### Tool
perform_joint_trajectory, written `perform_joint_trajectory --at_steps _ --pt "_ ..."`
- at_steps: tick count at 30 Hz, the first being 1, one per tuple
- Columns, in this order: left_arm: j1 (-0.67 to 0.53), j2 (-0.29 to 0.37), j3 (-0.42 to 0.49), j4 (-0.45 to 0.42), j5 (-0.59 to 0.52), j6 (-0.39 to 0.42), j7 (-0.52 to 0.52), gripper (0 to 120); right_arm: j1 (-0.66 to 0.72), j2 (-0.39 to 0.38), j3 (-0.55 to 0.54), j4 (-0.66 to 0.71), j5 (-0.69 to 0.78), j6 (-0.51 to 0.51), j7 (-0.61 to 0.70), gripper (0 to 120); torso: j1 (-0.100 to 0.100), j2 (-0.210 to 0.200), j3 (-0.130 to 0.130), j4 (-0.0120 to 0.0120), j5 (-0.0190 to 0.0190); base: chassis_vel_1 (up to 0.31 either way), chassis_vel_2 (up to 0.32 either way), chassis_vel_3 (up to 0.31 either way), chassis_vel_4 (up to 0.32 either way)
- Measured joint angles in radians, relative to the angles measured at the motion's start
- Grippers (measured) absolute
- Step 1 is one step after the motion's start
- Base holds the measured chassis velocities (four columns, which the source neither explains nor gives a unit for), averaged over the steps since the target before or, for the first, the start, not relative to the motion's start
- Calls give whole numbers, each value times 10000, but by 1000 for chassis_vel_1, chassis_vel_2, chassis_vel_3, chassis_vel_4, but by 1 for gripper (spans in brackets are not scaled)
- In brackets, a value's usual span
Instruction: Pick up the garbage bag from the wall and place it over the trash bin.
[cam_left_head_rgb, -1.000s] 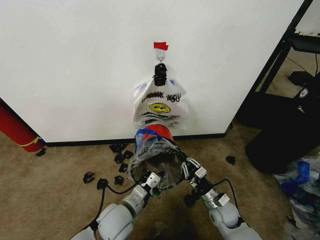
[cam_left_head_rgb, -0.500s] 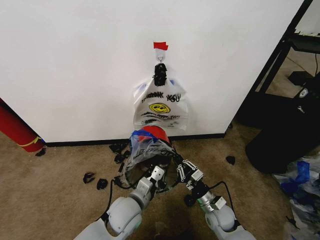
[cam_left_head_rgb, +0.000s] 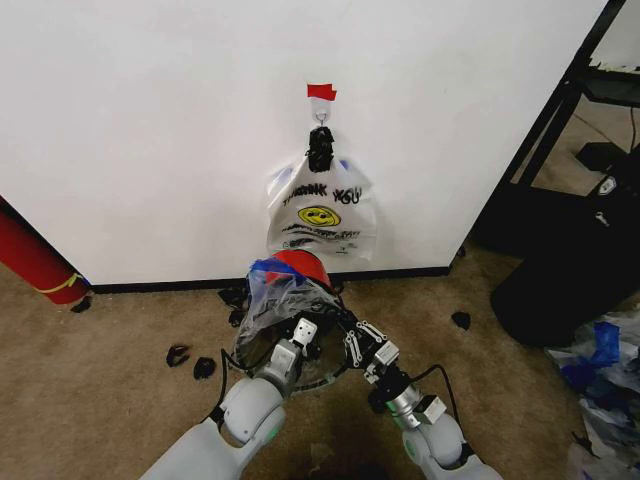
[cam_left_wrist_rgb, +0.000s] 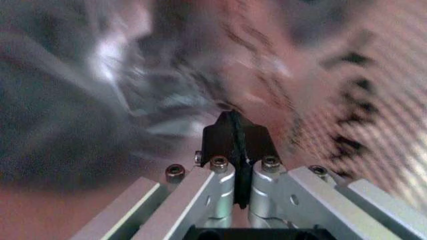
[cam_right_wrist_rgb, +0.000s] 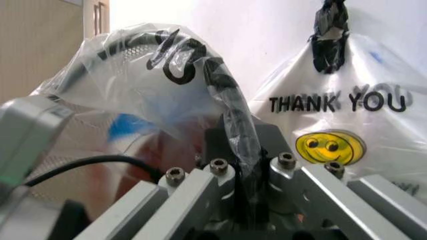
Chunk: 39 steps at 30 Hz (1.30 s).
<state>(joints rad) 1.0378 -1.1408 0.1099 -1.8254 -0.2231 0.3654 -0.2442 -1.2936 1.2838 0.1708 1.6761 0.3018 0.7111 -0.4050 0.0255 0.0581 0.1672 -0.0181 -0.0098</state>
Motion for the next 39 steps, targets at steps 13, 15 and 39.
perform_joint_trajectory --at_steps 13,15,39 --pt "874 185 41 -1148 444 -440 -412 0 75 52 -749 20 959 -907 2083 0 0 0 0 2 0 0 0 0 0" --pt "1129 213 51 -1429 505 -464 -452 0 133 67 -890 43 1129 -1121 2411 0 0 0 0 2 -1 0 0 0 0" --pt "1087 299 -625 -1716 1012 -78 -974 0 18 8 -764 -410 29 -916 1693 0 0 0 0 0 1 0 0 0 0"
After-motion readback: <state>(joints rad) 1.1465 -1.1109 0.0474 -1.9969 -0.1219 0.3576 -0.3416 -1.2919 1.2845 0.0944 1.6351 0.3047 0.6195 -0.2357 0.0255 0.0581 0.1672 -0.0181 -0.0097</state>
